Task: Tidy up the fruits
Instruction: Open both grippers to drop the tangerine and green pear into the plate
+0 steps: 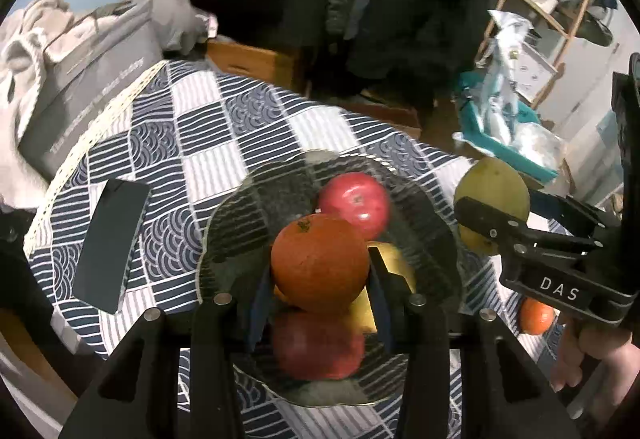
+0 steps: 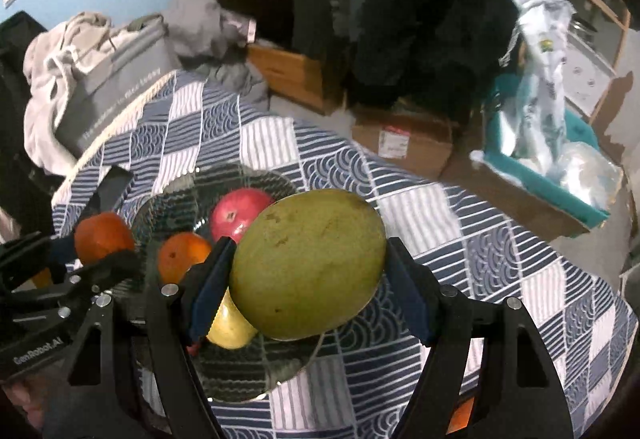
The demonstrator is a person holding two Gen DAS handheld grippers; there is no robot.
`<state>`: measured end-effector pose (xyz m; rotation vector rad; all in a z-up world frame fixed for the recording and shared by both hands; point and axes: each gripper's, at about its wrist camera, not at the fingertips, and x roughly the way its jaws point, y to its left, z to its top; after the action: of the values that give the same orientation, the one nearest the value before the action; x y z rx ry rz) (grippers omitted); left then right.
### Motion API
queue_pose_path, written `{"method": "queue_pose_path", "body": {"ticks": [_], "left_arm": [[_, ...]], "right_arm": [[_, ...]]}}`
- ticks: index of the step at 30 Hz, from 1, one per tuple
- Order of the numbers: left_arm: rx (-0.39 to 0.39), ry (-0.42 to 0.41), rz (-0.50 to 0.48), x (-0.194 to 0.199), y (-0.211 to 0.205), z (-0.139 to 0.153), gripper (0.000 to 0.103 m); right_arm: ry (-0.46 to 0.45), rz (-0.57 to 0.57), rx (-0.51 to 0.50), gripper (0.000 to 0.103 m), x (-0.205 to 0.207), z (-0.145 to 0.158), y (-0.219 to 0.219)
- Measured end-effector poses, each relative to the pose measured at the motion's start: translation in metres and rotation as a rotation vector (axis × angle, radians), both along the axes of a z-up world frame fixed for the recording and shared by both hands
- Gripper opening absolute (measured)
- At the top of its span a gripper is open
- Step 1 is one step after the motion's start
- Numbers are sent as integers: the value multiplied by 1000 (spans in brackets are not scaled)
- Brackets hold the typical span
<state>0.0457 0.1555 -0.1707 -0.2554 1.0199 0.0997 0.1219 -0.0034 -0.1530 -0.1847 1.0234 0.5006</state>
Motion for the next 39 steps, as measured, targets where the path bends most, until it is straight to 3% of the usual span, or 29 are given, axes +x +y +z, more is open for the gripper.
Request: {"method": "queue_pose_path", "body": {"ticks": [18,22,23,26,27,39], "left_arm": [[15,101,59,6,16,-34,45],[-19,126,72,6,18,-40,46],[-26,126,74,6,19,-40,47],[-2,106,85,3,18,-35,70],[0,98,84,2,18,-34,73],[44,65,29,0,-1,-16,73]], "right_arm": [[90,47,-40,76,8,-32,18],[69,65,11,75,7,-21,18],[61,69,9,75,7,-18,19],[49,65,-3,75,7,-11,19],[52,59,13,75,7,-9,17],[12,6,26,79,2,12,2]]}}
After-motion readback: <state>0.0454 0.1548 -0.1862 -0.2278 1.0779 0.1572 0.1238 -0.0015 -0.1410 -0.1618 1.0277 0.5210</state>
